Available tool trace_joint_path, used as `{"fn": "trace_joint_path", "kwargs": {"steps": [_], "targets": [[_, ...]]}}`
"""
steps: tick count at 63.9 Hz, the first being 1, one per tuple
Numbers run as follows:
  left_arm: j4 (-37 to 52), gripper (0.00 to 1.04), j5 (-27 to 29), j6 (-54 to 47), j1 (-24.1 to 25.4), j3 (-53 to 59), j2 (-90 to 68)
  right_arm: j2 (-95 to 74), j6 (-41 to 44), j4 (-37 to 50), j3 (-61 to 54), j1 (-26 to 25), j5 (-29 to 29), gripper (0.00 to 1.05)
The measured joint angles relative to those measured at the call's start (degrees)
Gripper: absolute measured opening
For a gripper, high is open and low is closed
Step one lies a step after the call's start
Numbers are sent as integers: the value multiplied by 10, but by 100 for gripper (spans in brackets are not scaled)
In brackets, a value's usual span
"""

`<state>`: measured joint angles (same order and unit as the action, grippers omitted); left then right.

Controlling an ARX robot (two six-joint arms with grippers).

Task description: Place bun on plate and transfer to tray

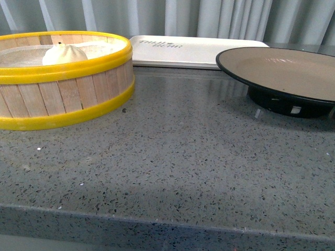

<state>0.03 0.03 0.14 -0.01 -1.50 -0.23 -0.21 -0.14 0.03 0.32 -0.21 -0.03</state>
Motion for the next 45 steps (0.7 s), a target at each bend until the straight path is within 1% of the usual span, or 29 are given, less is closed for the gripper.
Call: {"fn": "trace_joint_path", "kwargs": {"steps": [41,42,44,45], "targets": [[0,98,0,0,0,0,0,0,0,0,0,0,0,96],[-15,98,-4,8,0,-4,-9,0,0,0,0,0,0,96],[-113,98,-21,52,2,-44,-57,0,0,0,0,0,0,96],[-132,98,-26,62,4,-55,-71,0,0,0,0,0,0,96]]}}
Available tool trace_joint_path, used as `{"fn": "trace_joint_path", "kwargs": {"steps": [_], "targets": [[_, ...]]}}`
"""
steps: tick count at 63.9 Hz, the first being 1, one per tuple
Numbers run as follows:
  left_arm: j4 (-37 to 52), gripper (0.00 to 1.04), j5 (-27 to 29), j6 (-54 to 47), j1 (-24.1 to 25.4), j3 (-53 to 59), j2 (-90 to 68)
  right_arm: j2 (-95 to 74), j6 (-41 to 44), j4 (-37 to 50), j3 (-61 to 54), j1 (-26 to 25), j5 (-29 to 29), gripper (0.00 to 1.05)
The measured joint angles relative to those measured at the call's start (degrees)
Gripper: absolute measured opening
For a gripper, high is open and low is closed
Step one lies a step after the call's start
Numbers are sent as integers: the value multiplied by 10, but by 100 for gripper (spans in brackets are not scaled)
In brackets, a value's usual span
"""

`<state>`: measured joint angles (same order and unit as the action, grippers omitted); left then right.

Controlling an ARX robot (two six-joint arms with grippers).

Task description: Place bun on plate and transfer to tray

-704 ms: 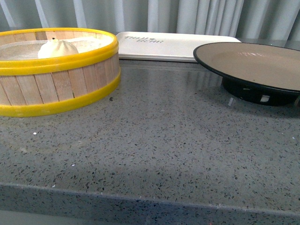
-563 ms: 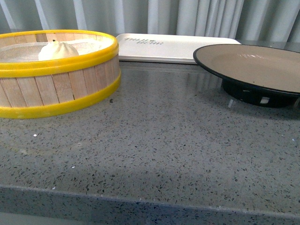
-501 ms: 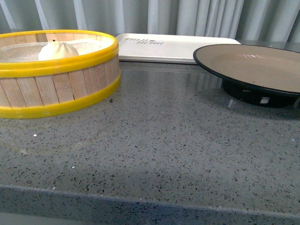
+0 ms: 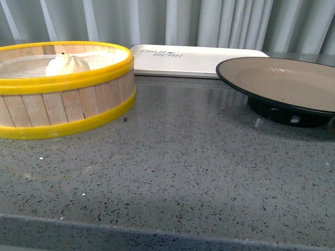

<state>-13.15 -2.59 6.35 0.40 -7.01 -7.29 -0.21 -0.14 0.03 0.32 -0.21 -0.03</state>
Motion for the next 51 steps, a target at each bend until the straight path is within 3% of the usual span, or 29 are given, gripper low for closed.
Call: {"fn": "trace_joint_path", "kwargs": {"steps": [4,7,14,22,30,43,51], "targets": [[-78,98,-24,60,16,-58,-79,0,0,0,0,0,0,96],[-82,98,-40,80,34,-90,-119,0,0,0,0,0,0,96],[-36,98,-65,103,77,-176,-181,0,0,0,0,0,0,96],[35,98,-35,102,83,-278,-258,0,0,0,0,0,0,96],[88,98,7,95,13,-371,-367,0,0,0,0,0,0,96],[89,98,70,53,-158,-537,-589,0,0,0,0,0,0,96],[81,98,100,13,-207,-612,-696,0,0,0,0,0,0,96]]}}
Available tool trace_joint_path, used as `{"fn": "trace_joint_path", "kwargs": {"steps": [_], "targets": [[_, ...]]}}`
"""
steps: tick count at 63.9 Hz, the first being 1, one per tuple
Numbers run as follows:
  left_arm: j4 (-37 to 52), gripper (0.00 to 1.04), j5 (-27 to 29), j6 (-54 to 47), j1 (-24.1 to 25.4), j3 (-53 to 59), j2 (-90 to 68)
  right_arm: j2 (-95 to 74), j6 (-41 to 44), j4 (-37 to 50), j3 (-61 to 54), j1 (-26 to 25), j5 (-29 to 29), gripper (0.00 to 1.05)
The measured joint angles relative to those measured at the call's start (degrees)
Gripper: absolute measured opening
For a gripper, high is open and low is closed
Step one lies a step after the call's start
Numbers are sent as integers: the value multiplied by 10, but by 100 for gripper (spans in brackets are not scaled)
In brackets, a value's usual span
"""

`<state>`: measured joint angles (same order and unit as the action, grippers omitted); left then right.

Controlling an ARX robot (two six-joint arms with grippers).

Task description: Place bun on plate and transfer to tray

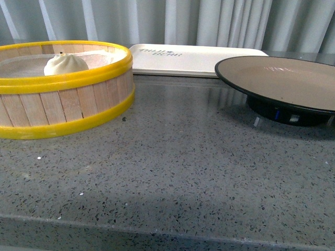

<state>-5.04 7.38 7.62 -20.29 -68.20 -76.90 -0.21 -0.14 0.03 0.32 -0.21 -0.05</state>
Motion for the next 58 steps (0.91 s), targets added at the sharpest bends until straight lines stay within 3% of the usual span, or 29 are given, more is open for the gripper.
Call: {"fn": "trace_joint_path", "kwargs": {"steps": [15,58], "targets": [[-5,98,68,-71,26,-14,-94,0,0,0,0,0,0,96],[-66,98,66,-88,44,-16,-138,0,0,0,0,0,0,96]]}}
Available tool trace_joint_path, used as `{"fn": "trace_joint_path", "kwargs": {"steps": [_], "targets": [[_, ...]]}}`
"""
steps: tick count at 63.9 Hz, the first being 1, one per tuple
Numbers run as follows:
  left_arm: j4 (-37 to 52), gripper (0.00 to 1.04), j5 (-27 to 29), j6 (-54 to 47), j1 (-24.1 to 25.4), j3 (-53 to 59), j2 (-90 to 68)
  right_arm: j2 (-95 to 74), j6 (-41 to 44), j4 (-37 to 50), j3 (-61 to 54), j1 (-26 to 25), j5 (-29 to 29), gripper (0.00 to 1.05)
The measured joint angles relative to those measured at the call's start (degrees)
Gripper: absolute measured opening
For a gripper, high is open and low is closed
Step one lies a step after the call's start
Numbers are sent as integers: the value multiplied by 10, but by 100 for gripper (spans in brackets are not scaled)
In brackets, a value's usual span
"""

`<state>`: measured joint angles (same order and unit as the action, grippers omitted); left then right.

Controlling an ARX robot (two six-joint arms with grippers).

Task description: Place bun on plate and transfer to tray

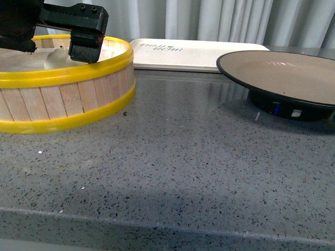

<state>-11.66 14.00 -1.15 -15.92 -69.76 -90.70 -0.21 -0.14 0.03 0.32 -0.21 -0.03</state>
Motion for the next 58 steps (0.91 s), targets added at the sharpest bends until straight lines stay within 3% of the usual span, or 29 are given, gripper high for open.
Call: {"fn": "trace_joint_path", "kwargs": {"steps": [18,58], "targets": [[0,96,11,-3,0,-9,-9,0,0,0,0,0,0,96],[-14,5,8,-2,-3,-23,-11,0,0,0,0,0,0,96]]}}
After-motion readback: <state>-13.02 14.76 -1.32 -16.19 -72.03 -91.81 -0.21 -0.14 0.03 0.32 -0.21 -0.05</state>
